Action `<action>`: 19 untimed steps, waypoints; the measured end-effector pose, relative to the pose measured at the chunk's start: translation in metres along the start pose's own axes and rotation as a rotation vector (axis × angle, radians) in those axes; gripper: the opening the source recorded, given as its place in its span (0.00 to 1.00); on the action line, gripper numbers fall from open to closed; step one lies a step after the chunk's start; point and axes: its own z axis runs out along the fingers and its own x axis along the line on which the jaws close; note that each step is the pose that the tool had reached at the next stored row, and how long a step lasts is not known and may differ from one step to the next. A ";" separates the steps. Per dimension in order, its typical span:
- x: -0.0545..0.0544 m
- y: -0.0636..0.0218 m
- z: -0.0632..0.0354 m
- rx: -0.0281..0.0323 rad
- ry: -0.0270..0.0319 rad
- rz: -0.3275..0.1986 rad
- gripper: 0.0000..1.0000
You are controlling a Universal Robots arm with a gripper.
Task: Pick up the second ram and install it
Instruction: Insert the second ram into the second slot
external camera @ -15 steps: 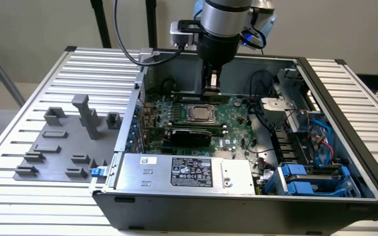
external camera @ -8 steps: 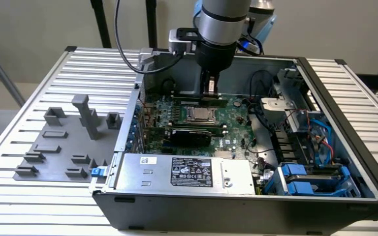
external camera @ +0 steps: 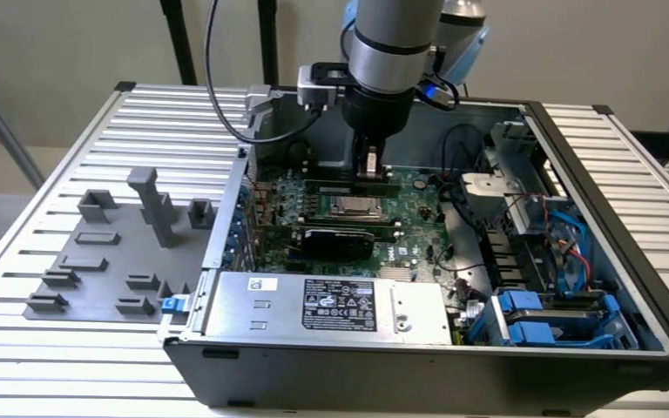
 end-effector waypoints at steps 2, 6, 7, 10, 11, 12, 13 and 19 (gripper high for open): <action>0.000 -0.0001 0.0035 0.0012 -0.0001 0.000 0.13; 0.001 -0.0003 0.0109 0.0040 0.0000 0.000 0.13; 0.001 -0.0004 0.0126 0.0047 -0.0001 0.000 0.13; 0.001 -0.0006 0.0180 0.0072 -0.0001 -0.001 0.13; 0.002 -0.0007 0.0198 0.0079 -0.0001 -0.001 0.13; 0.002 -0.0007 0.0216 0.0085 -0.0002 -0.001 0.13; 0.002 -0.0008 0.0234 0.0088 -0.0002 -0.001 0.13; 0.003 -0.0009 0.0343 0.0100 -0.0001 -0.001 0.13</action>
